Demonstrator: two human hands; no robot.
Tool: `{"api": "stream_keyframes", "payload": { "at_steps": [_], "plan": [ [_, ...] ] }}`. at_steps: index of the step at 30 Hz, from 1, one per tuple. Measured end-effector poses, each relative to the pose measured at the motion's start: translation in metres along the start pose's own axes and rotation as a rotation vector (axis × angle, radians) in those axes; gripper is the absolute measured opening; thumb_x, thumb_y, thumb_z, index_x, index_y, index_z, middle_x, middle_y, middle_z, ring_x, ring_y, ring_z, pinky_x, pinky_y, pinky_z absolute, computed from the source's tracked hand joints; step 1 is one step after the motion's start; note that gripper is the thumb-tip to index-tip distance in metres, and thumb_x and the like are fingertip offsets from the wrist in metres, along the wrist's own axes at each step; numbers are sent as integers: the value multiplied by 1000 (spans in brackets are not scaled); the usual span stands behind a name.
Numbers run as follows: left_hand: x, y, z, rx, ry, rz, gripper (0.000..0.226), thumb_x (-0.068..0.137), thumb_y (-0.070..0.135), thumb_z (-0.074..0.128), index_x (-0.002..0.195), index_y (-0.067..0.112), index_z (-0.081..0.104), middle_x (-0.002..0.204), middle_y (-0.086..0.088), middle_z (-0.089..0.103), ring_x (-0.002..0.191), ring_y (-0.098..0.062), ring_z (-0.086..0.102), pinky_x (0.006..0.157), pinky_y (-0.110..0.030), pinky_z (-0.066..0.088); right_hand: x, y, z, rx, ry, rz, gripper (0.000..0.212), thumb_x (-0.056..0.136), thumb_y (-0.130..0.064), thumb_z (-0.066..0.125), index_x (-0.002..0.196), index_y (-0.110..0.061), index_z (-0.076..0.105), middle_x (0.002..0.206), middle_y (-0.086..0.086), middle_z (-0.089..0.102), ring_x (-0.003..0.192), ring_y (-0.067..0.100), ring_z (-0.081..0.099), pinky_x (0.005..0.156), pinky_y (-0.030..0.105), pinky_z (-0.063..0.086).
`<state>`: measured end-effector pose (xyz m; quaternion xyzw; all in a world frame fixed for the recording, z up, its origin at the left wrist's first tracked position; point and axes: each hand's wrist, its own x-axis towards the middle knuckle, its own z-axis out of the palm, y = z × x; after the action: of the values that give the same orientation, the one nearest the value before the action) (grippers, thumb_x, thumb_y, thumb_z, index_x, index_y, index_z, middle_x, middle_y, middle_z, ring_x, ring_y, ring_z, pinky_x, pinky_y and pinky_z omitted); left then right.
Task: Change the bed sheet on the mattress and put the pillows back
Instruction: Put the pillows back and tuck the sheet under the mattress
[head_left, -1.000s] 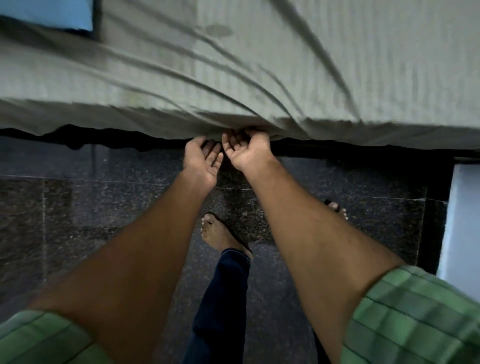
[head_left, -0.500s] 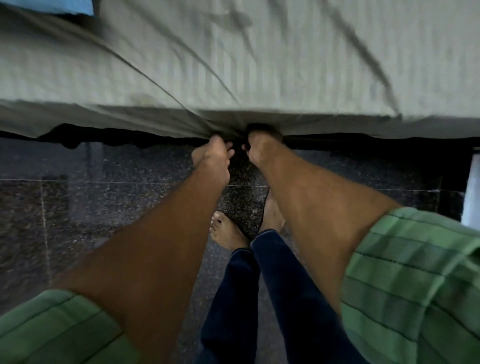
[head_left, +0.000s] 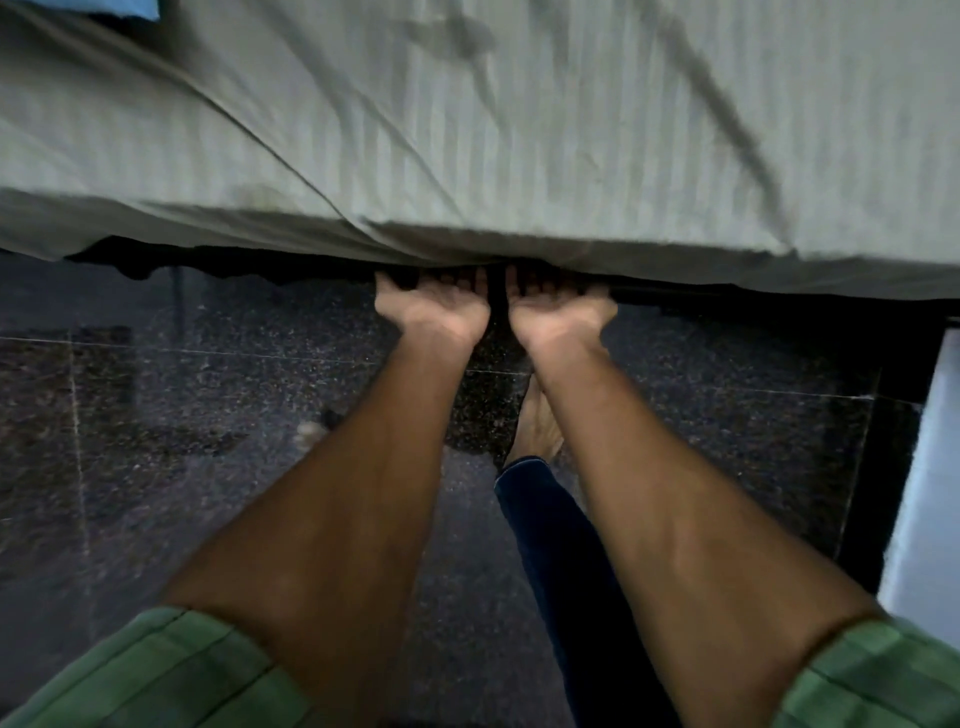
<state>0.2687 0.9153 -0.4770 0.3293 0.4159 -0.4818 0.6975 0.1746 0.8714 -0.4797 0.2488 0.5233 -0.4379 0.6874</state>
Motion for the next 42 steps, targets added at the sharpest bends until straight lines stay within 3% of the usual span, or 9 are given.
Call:
{"api": "stream_keyframes", "payload": {
  "at_steps": [4, 10, 14, 20, 26, 30, 33, 38, 42],
  "plan": [
    [9, -1, 26, -83, -25, -38, 66, 95, 59, 32, 140, 22, 62, 146, -20, 55, 132, -46, 50, 113, -66, 33, -7, 6, 19, 91, 23, 8, 62, 103, -60, 28, 145, -24, 56, 154, 8, 51, 142, 33, 46, 120, 43, 31],
    [0, 27, -11, 160, -6, -97, 68, 97, 58, 31, 140, 13, 58, 137, -18, 62, 127, -33, 56, 114, -48, 37, 1, 11, 17, 105, -5, 1, 79, 91, -80, 29, 146, -28, 55, 156, 11, 47, 143, 38, 42, 121, 57, 27],
    [-15, 62, -36, 263, 27, -104, 63, 98, 56, 35, 141, 15, 57, 135, -12, 67, 128, -25, 61, 113, -39, 38, -23, 42, -1, -83, -25, -12, 65, 104, -60, 30, 152, -19, 44, 154, 11, 47, 144, 34, 42, 115, 51, 34],
    [-34, 121, -29, 537, 205, 56, 37, 103, 30, 46, 133, 18, 65, 121, 0, 73, 101, -10, 67, 82, -23, 46, -41, 139, 9, -684, 22, 136, 20, 107, -26, 42, 113, -22, 61, 135, 6, 67, 114, 21, 64, 78, 30, 48],
    [-17, 193, -16, 1059, 333, 193, 20, 98, 19, 59, 114, 12, 69, 113, -2, 76, 76, -7, 71, 60, -21, 48, -24, 201, 42, -421, 113, 25, 18, 104, -25, 44, 103, -17, 60, 86, 3, 63, 75, 16, 62, 70, 32, 48],
    [-4, 210, -14, 1122, 356, 299, 17, 90, 16, 71, 104, 8, 69, 96, -3, 78, 60, -6, 70, 45, -20, 47, -13, 220, 45, -461, 172, -106, 18, 100, -22, 50, 113, -14, 60, 96, 10, 68, 78, 22, 64, 60, 31, 50],
    [3, 212, -10, 1199, 418, 428, 23, 69, 27, 79, 84, 12, 72, 81, -1, 75, 69, -15, 74, 64, -30, 62, 1, 226, 44, -614, 249, -142, 21, 95, -22, 57, 111, -11, 66, 98, 10, 71, 72, 22, 64, 54, 26, 48],
    [21, 218, -25, 1054, 482, 263, 17, 80, 17, 77, 69, 7, 68, 56, -1, 70, 52, -13, 69, 54, -23, 55, 19, 232, 44, -737, 357, -219, 17, 95, -10, 59, 79, -13, 54, 81, 11, 65, 58, 19, 53, 56, 30, 45],
    [34, 223, -18, 948, 470, 135, 7, 87, 8, 72, 87, 4, 67, 89, -9, 75, 55, -13, 62, 35, -12, 36, 20, 234, 37, -639, 322, -216, 14, 92, -3, 64, 104, -6, 68, 103, 13, 75, 68, 22, 67, 50, 26, 53]
  ]
}}
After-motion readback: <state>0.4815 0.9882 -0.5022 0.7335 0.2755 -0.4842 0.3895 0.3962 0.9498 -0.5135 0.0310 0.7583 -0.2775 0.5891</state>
